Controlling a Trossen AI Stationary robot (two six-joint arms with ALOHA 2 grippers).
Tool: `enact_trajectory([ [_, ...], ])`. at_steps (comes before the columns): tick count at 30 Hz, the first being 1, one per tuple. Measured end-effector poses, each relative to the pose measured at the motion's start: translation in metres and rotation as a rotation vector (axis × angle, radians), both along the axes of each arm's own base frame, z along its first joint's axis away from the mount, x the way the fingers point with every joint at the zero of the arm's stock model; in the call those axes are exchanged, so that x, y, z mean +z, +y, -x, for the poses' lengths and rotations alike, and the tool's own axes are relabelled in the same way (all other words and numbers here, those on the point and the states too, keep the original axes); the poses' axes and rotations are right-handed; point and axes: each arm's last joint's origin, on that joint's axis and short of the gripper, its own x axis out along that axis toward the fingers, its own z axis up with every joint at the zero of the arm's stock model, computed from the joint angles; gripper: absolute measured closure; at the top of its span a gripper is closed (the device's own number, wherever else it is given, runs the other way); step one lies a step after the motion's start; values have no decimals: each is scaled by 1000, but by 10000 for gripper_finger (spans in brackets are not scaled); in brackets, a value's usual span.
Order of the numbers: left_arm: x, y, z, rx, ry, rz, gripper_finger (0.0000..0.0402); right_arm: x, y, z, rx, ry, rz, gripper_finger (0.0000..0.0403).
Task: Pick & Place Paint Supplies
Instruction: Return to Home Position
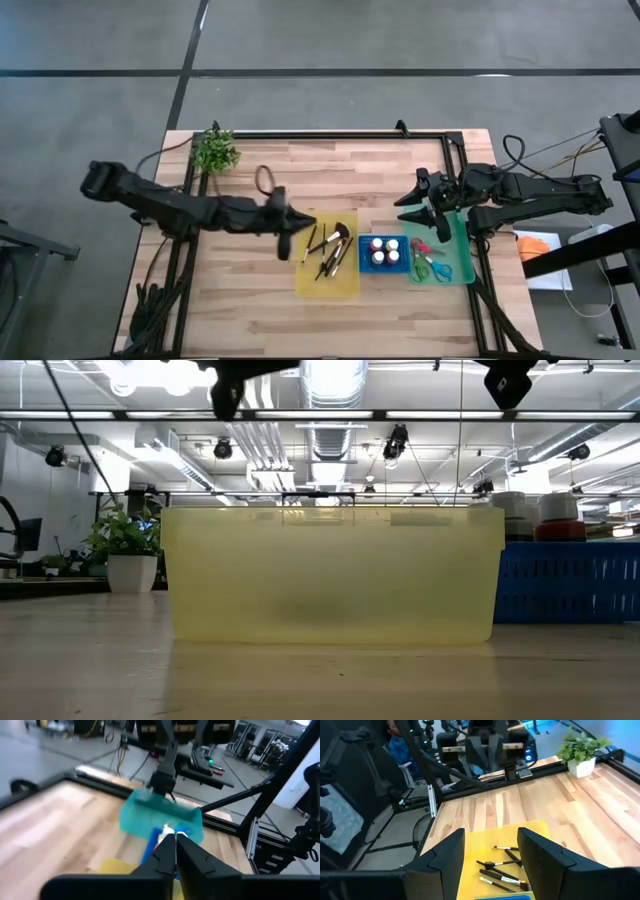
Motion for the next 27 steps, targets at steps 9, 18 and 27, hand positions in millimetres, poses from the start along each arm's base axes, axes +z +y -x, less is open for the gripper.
enact_trajectory([
  [9, -16, 23, 67, -2, -104, -48, 393, 0, -2, 0, -105, 11, -95, 222],
  [18, -63, 31, 113, -19, -116, -98, 395, 0, -4, 0, -179, 17, -167, 222],
  [27, -90, 37, 142, -24, -201, -113, 395, -2, -6, -2, -276, 24, -196, 222],
])
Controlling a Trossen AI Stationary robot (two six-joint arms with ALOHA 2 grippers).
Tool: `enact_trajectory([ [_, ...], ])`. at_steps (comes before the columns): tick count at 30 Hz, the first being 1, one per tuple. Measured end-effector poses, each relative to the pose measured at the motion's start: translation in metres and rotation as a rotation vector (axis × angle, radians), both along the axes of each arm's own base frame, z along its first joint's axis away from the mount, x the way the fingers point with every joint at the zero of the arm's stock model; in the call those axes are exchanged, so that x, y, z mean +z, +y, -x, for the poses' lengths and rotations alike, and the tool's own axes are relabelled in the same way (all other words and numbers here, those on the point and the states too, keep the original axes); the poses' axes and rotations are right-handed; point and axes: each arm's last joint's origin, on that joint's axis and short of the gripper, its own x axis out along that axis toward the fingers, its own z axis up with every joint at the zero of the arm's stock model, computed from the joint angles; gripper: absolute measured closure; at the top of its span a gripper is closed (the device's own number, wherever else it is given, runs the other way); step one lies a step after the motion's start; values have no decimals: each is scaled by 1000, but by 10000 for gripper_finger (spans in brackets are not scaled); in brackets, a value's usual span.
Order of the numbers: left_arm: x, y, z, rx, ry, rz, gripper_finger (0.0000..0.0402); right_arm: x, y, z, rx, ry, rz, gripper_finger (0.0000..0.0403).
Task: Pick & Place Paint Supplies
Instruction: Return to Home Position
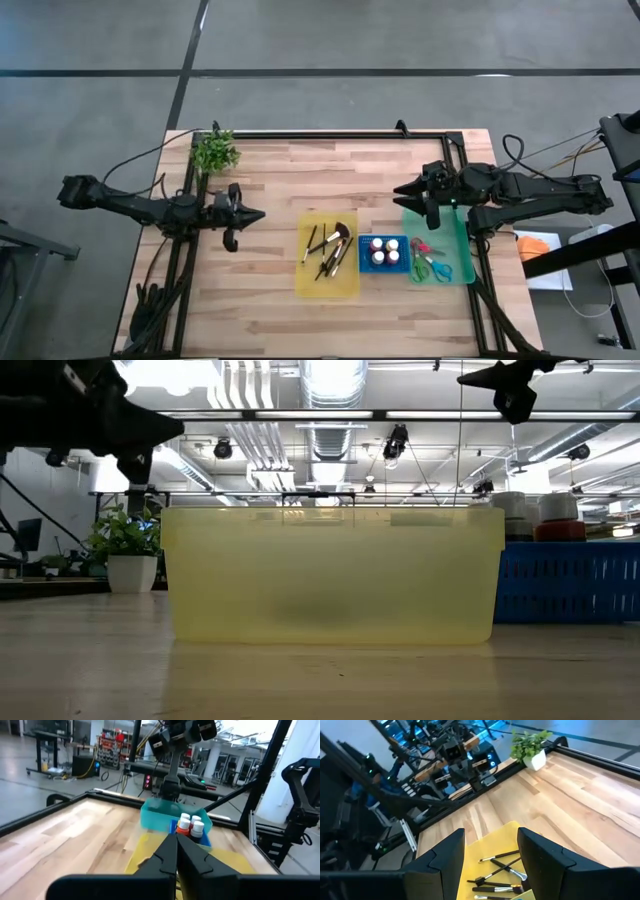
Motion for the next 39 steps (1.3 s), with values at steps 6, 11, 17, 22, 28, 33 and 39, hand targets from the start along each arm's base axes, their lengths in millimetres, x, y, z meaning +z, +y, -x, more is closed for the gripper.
enact_trajectory([
  [6, -7, 2, 10, 2, -43, -65, 396, 0, -1, 0, -49, -2, -39, 222],
  [11, -13, 2, 16, -13, -39, -84, 396, 0, -2, 0, -96, -5, -40, 222],
  [17, -18, 3, 19, -74, 12, -92, 396, 0, -3, 0, -129, -7, -35, 222],
  [22, -22, 4, 21, -70, 57, -110, 396, 0, -4, 0, -144, -12, -72, 222],
  [28, -23, 8, 26, -45, 66, -147, 396, 0, -4, 0, -161, -17, -101, 222],
  [33, -20, 15, 32, 18, 17, -151, 396, 0, -4, 0, -167, -20, -119, 222],
  [39, -19, 18, 36, -33, -3, -141, 396, 0, -4, 0, -172, -20, -117, 222],
])
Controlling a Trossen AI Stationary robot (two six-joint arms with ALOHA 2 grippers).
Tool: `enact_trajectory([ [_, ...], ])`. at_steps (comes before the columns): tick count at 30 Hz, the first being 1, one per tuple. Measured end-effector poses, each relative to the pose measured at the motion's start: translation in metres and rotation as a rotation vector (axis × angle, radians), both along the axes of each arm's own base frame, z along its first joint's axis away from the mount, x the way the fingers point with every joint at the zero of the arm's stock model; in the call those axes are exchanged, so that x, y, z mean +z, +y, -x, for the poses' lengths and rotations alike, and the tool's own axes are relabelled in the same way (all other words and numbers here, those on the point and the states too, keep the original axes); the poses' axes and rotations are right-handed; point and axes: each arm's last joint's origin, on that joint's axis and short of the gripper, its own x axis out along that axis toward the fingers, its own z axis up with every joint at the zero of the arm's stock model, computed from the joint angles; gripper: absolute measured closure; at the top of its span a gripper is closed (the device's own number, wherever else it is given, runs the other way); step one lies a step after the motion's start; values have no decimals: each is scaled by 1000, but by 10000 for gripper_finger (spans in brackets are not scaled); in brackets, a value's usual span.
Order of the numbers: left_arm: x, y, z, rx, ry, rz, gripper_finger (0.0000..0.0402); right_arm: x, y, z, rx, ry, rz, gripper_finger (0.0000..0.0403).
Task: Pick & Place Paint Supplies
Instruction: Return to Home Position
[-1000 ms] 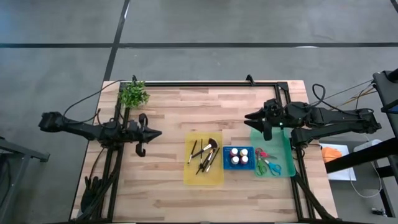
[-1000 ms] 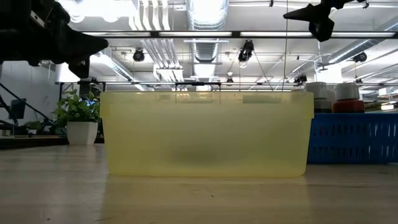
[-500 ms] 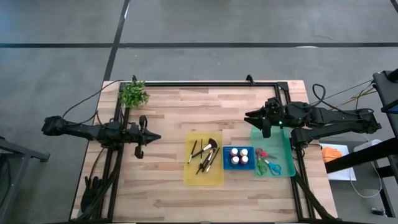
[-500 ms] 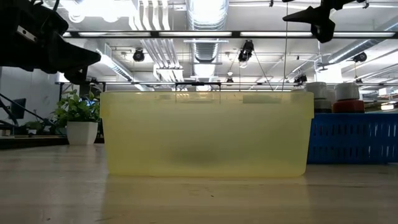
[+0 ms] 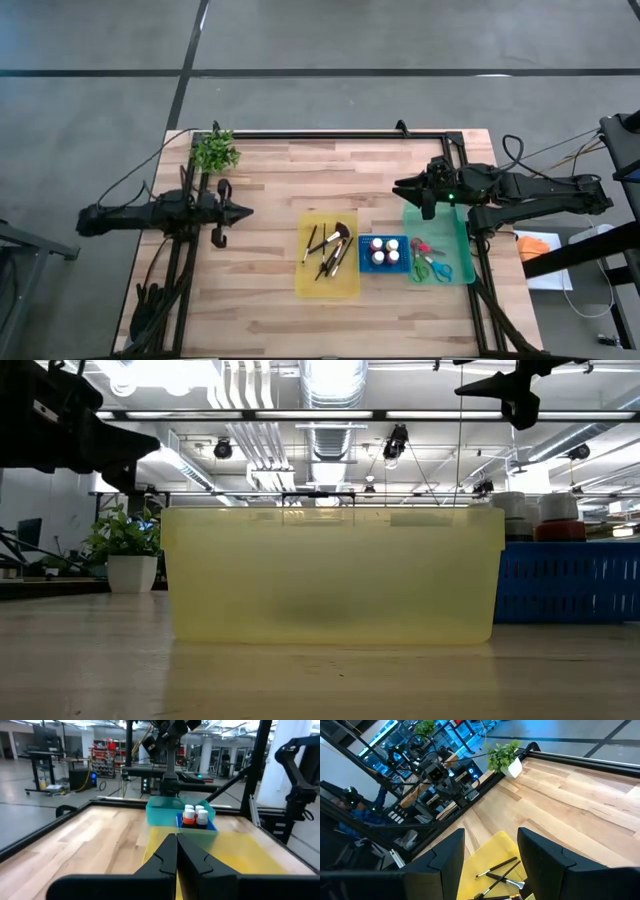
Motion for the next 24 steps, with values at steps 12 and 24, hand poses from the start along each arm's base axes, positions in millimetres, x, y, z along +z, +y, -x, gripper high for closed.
enact_trajectory([
  [12, -4, 3, -3, 31, 46, 10, 384, 0, 0, -1, 9, 9, 40, 222],
  [24, -8, 3, -5, 35, 88, 128, 382, 9, 0, -19, 33, -68, 292, 222],
])
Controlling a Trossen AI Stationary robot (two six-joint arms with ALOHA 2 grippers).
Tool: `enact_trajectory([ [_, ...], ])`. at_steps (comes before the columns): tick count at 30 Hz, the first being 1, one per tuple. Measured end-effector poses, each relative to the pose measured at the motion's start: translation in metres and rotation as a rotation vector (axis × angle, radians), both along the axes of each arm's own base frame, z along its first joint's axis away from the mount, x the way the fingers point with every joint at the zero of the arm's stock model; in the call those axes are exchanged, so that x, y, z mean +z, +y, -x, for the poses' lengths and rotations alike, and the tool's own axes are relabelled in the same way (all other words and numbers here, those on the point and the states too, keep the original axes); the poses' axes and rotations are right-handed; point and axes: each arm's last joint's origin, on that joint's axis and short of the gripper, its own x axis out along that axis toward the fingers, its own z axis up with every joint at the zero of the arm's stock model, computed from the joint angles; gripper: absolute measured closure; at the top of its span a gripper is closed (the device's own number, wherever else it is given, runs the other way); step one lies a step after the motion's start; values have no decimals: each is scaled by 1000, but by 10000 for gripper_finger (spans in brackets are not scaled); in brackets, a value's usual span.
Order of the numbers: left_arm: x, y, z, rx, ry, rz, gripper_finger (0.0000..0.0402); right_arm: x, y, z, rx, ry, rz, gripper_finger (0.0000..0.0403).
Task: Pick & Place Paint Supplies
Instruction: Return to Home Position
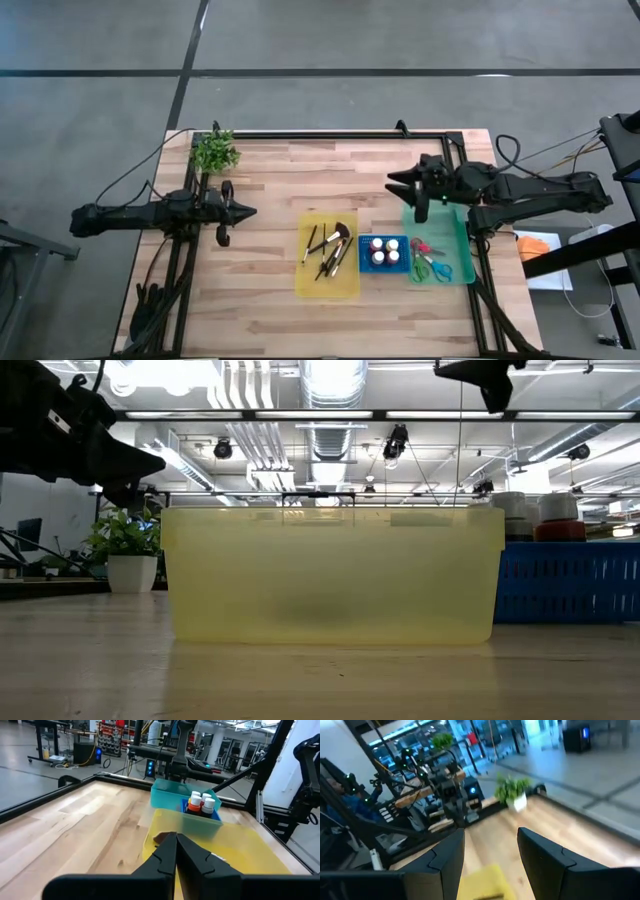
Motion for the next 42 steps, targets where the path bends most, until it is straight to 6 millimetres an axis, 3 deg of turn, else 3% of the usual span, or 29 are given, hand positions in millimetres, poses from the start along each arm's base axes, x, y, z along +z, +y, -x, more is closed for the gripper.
enact_trajectory([
  [6, 0, 0, 0, 0, 0, 0, 381, 7, 3, 7, 126, -25, 148, 222],
  [14, 0, 0, 0, 0, 0, 0, 381, 10, 6, 58, 305, -88, 209, 222],
  [20, 0, 0, 0, 0, 0, 0, 381, -23, 6, 86, 315, -148, 194, 222],
  [29, 0, 0, 0, 0, 0, 0, 381, -78, 5, 99, 304, -278, 161, 222],
  [40, -1, 0, -1, 0, 11, 1, 381, -128, 6, 79, 309, -391, 96, 222],
  [42, -1, 0, -1, 0, 14, 1, 381, -129, 6, 78, 296, -370, 87, 222],
])
